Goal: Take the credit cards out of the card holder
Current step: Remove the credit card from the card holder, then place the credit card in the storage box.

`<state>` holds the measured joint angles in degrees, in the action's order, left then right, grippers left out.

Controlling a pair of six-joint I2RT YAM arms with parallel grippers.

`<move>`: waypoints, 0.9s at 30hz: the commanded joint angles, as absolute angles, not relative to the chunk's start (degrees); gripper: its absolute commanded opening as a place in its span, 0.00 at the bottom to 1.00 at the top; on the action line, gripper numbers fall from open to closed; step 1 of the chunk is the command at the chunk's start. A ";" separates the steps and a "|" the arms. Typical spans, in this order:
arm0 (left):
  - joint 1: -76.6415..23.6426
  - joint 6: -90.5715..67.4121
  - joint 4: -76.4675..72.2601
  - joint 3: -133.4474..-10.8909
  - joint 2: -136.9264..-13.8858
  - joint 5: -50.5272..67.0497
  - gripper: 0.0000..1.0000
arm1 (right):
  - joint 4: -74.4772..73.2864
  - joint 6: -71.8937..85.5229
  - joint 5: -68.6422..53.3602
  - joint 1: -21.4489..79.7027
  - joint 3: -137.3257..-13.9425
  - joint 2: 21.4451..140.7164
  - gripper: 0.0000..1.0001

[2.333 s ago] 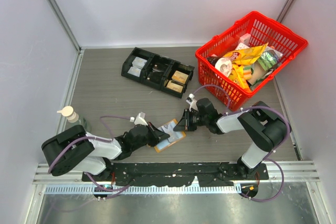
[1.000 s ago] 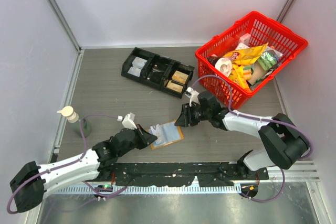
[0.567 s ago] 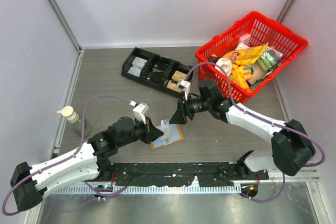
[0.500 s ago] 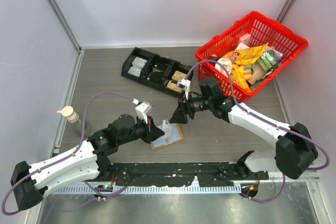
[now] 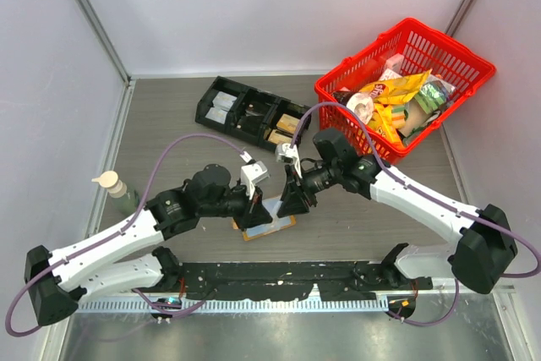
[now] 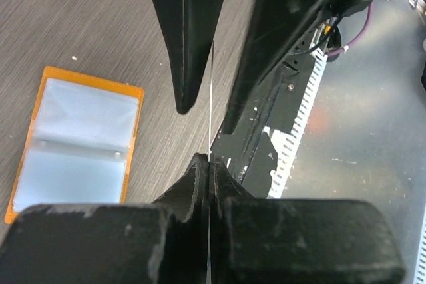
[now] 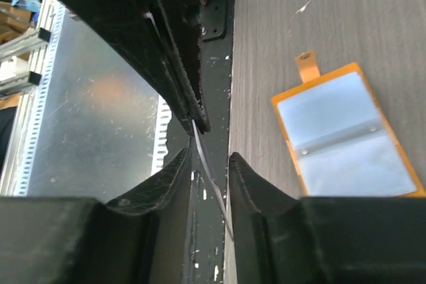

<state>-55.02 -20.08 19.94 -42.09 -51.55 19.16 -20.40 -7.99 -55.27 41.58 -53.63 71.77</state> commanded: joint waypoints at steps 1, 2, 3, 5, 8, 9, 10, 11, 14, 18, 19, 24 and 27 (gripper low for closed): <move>-55.02 -15.56 23.11 -46.31 -53.08 23.73 0.00 | -24.43 -11.69 -59.33 42.01 -56.07 72.86 0.22; -54.93 -15.21 23.38 -46.67 -53.35 23.47 0.00 | -24.43 -11.34 -59.33 41.92 -56.07 72.69 0.17; -55.02 -15.29 23.55 -46.93 -53.52 22.94 0.00 | -24.26 -10.99 -58.72 41.92 -55.99 72.51 0.03; -55.02 -15.64 23.47 -47.20 -53.00 20.67 0.05 | -23.74 -9.68 -57.57 41.84 -55.99 72.16 0.01; -54.93 -17.75 21.98 -46.67 -50.46 12.95 0.36 | -21.37 -4.86 -57.13 41.14 -55.46 71.72 0.01; -54.93 -19.15 21.28 -46.41 -49.23 9.96 0.49 | -17.88 -3.18 -57.04 40.78 -54.33 71.28 0.01; -54.93 -20.47 20.49 -45.97 -47.57 4.62 0.57 | -15.75 1.45 -57.04 40.09 -53.62 70.32 0.01; -54.93 -21.96 19.61 -45.62 -46.16 2.22 0.64 | -9.73 7.24 -56.26 39.73 -51.44 69.70 0.01; -54.93 -27.66 13.82 -41.68 -40.45 -10.07 0.82 | 6.03 18.78 -49.68 38.06 -45.55 64.79 0.01; -54.93 -35.66 0.38 -33.24 -34.29 -15.37 0.94 | 22.58 32.94 -33.16 37.88 -37.98 60.04 0.01; -54.93 -37.68 -3.39 -31.13 -33.41 -16.08 0.95 | 25.63 35.83 -29.48 37.88 -36.49 58.99 0.01; -55.02 -45.25 -18.51 -24.71 -34.97 -16.62 0.96 | 37.96 46.75 -17.25 37.88 -30.33 55.64 0.01; -54.93 -47.98 -25.99 -23.12 -38.66 -14.60 0.93 | 42.18 52.45 -14.86 37.88 -28.48 55.37 0.01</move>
<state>-55.00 -41.15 -8.34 -24.27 -35.22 -13.80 28.03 40.62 -24.58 37.95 -30.15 56.75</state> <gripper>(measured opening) 0.950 0.035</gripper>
